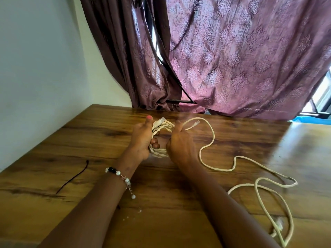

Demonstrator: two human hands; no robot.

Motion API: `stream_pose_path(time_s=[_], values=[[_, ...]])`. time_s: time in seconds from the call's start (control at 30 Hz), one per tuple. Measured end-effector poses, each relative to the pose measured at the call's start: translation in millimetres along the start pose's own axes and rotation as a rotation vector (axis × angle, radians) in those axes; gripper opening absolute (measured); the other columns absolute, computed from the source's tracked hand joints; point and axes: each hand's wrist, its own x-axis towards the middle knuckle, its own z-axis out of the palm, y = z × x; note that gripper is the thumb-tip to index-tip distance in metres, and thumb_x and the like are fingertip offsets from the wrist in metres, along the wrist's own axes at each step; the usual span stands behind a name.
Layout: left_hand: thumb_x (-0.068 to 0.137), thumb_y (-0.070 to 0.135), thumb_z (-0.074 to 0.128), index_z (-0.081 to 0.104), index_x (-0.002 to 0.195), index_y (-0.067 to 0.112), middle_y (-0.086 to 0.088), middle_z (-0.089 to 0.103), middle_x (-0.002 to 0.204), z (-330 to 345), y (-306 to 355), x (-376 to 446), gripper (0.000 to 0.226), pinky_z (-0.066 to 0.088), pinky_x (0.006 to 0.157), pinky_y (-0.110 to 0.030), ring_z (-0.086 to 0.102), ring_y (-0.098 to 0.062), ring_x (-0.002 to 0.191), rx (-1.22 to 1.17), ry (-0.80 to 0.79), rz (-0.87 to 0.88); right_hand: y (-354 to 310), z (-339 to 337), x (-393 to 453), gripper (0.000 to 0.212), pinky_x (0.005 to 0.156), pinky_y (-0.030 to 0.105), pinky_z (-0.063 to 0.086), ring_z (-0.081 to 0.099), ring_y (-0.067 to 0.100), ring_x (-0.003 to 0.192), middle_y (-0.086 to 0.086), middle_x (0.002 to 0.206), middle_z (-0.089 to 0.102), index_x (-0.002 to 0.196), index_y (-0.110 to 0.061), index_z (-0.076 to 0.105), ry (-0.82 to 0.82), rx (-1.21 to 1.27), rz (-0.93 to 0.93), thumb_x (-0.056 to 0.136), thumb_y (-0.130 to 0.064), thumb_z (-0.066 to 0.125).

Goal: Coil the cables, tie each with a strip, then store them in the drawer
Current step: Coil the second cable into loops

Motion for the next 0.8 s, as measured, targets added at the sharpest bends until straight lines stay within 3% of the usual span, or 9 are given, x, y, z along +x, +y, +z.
stream_pose_path(time_s=[0.2, 0.33, 0.5, 0.67, 0.8], values=[[0.100, 0.041, 0.040, 0.053, 0.079, 0.010, -0.004, 0.043, 0.052, -5.9, 1.1, 4.3, 0.039, 0.022, 0.035, -0.010, 0.029, -0.007, 0.030, 0.069, -0.068, -0.069, 21.3, -6.1, 13.8, 0.068, 0.087, 0.045, 0.047, 0.048, 0.034, 0.109, 0.017, 0.129, 0.042, 0.151, -0.014, 0.019, 0.031, 0.138, -0.384, 0.089, -0.019, 0.044], [0.103, 0.029, 0.035, 0.059, 0.083, 0.014, -0.007, 0.051, 0.056, -1.1, 0.6, -2.9, 0.034, 0.023, 0.037, -0.010, 0.031, -0.006, 0.031, 0.160, -0.104, -0.019, 22.5, -8.7, 14.0, 0.063, 0.092, 0.052, 0.044, 0.044, 0.035, 0.119, 0.015, 0.137, 0.042, 0.149, -0.017, 0.026, -0.092, -0.073, -0.584, 0.090, -0.019, 0.047], [0.103, 0.029, 0.036, 0.054, 0.107, 0.019, -0.006, 0.052, 0.074, -2.4, 3.6, -2.5, 0.021, 0.023, 0.036, -0.012, 0.034, -0.006, 0.032, 0.184, -0.063, 0.014, 17.7, -7.0, 13.5, 0.063, 0.083, 0.048, 0.051, 0.055, 0.041, 0.103, 0.023, 0.119, 0.055, 0.137, 0.002, 0.043, -0.043, -0.175, -0.628, 0.078, 0.003, 0.065], [0.097, 0.047, 0.044, 0.059, 0.108, 0.011, -0.008, 0.055, 0.073, -2.7, 3.6, -1.8, 0.041, 0.028, 0.036, -0.016, 0.040, -0.009, 0.036, 0.342, -0.120, 0.163, 18.3, -4.2, 14.6, 0.066, 0.070, 0.044, 0.053, 0.058, 0.041, 0.088, 0.025, 0.102, 0.056, 0.127, 0.009, 0.049, -0.031, -0.159, -0.578, 0.064, 0.017, 0.068], [0.093, 0.045, 0.051, 0.060, 0.106, 0.010, -0.002, 0.057, 0.062, -0.5, 2.9, -7.2, 0.038, 0.039, 0.038, -0.022, 0.049, -0.004, 0.038, 0.503, -0.232, 0.252, 23.5, 1.3, 19.0, 0.039, 0.078, 0.050, 0.053, 0.056, 0.044, 0.094, 0.026, 0.108, 0.053, 0.125, 0.013, 0.047, -0.027, -0.187, -0.558, 0.087, 0.004, 0.047]])
